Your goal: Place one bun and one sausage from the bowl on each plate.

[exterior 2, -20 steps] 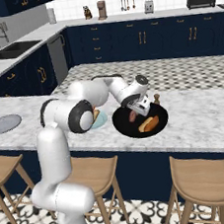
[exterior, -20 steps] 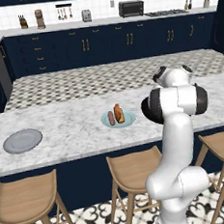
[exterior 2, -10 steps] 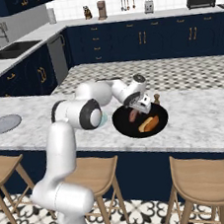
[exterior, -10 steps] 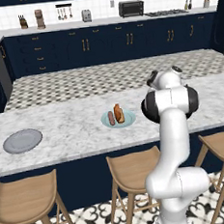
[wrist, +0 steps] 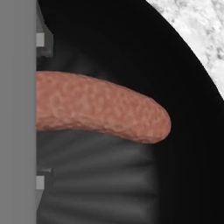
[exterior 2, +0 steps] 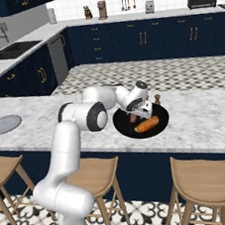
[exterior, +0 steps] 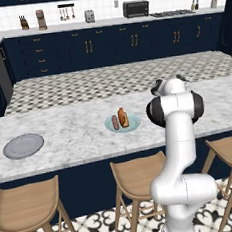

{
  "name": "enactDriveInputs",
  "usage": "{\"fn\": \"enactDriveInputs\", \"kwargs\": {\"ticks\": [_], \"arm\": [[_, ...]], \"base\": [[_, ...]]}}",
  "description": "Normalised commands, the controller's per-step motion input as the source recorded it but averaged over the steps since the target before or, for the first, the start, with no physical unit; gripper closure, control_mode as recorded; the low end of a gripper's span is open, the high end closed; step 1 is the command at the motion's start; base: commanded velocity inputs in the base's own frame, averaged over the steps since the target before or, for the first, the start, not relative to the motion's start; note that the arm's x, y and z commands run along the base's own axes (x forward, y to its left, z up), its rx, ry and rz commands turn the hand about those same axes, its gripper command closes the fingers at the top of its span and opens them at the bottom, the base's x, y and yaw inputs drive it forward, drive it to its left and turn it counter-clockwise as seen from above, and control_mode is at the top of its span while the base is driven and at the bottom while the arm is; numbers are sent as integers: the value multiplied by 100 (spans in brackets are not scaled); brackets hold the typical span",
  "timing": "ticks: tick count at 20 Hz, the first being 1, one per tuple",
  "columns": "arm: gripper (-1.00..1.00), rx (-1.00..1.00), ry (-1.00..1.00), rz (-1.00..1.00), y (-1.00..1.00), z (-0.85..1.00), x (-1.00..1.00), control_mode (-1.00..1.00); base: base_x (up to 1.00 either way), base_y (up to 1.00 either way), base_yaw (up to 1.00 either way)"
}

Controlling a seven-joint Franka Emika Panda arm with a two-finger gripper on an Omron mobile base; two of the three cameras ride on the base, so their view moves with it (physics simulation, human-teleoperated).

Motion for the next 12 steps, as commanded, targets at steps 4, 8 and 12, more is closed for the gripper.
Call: {"fn": "enactDriveInputs", "kwargs": {"ticks": [4, 8, 12], "arm": [[100, 0, 1, 7, 3, -12, 3, -100], [100, -1, -1, 0, 2, 1, -5, -100], [100, -10, 0, -4, 12, 28, -23, -100]], "base": [[0, 0, 0], [0, 0, 0], [0, 0, 0]]}}
